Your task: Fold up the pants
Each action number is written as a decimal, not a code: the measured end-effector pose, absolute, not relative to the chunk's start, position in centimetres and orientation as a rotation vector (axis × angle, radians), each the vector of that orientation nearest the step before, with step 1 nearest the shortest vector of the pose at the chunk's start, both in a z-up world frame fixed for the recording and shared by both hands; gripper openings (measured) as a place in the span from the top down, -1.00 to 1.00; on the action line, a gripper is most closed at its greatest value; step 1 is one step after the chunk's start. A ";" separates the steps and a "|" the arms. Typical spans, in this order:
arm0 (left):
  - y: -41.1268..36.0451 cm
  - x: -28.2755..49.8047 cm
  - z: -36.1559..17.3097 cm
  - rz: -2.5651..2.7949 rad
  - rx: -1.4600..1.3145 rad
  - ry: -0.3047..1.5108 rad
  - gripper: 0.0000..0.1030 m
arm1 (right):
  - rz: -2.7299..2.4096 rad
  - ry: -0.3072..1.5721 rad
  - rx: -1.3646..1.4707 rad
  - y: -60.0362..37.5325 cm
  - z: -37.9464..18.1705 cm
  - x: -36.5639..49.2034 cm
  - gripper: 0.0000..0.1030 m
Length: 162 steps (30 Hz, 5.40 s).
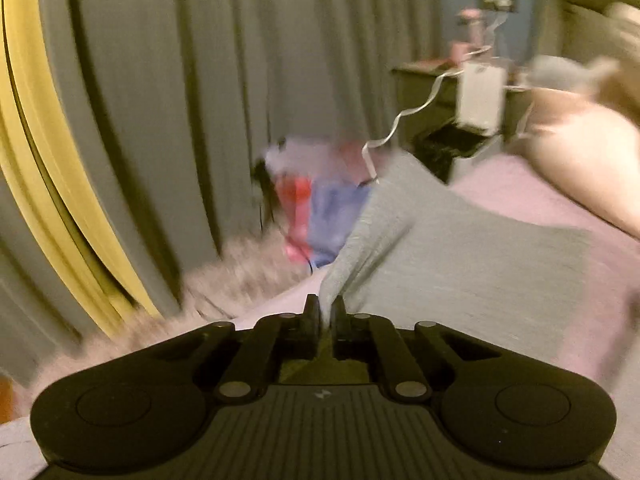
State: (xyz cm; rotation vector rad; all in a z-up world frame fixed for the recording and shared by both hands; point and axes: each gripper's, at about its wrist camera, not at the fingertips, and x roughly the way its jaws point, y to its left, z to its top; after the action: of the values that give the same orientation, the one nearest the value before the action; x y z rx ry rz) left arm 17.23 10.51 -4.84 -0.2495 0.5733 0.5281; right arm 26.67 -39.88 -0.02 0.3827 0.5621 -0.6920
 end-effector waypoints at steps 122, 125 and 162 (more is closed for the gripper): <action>17.8 2.7 -2.9 0.351 -0.958 0.831 -0.48 | -0.740 0.402 0.753 -51.5 -3.4 -9.7 0.90; 17.5 2.9 -2.8 0.356 -0.937 0.835 -0.48 | -0.708 0.288 0.711 -50.8 -1.6 -10.6 0.90; -2.9 16.1 -5.2 0.121 0.111 0.732 -0.84 | -0.366 0.869 0.179 -30.3 -5.8 5.7 -0.93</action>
State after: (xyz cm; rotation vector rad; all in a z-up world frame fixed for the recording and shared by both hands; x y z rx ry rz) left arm 16.06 -2.86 -5.17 0.1107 0.7320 0.1213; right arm 5.69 -30.34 -5.79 0.1785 0.8692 -0.3664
